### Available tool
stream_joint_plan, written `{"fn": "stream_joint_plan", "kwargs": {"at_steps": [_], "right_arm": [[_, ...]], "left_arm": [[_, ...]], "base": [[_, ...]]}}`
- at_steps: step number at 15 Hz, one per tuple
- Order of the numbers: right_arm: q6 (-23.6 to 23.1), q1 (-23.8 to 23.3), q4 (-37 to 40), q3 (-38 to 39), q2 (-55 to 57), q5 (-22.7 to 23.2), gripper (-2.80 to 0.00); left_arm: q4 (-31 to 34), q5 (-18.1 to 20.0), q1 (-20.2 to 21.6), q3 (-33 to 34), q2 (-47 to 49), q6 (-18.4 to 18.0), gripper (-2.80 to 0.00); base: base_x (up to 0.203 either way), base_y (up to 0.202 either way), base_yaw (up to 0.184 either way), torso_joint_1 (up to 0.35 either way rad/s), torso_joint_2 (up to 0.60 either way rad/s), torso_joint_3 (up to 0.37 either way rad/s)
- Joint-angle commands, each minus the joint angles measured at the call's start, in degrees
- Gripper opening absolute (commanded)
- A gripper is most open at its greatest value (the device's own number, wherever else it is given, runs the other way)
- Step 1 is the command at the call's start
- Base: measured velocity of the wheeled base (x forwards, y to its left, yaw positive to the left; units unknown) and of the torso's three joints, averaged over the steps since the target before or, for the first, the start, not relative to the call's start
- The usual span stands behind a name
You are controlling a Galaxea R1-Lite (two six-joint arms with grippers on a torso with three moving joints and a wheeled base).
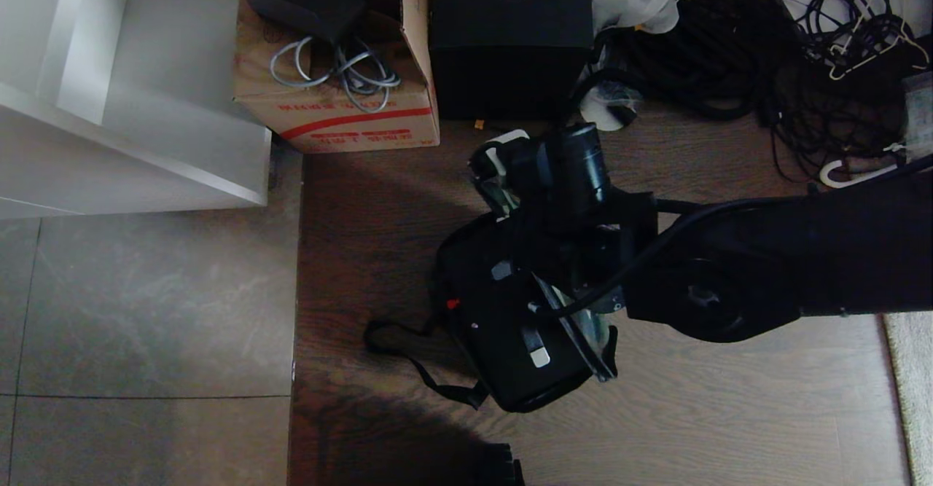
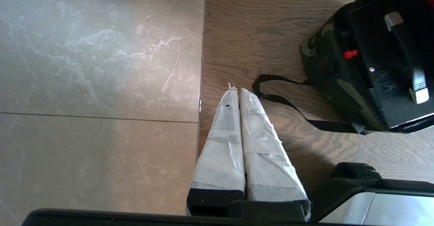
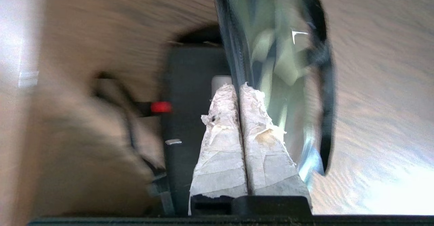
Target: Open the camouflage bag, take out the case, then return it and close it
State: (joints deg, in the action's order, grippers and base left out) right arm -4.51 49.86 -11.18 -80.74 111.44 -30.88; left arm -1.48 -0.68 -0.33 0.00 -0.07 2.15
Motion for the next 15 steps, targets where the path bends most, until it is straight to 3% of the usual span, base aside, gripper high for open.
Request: {"fn": "stream_joint_plan", "kwargs": {"at_steps": [1, 7, 15], "right_arm": [[-0.15, -0.03, 1.04, 0.36, -3.74, -0.32, -2.80], [-0.12, -0.03, 5.27, 2.80, -5.86, -0.38, -2.80], [1.17, -2.99, -3.38, 9.92, 0.73, -0.39, -2.80]], "left_arm": [[-0.11, -0.02, -0.02, 0.44, 0.07, 0.05, -2.80], [-0.02, -0.02, 0.00, 0.44, 0.07, 0.05, -2.80], [-0.09, -0.02, -0.01, 0.44, 0.07, 0.05, -2.80]], "base": [[0.000, 0.000, 0.000, 0.000, 0.00, 0.000], [0.000, 0.000, 0.000, 0.000, 0.00, 0.000], [0.000, 0.000, 0.000, 0.000, 0.00, 0.000]]}}
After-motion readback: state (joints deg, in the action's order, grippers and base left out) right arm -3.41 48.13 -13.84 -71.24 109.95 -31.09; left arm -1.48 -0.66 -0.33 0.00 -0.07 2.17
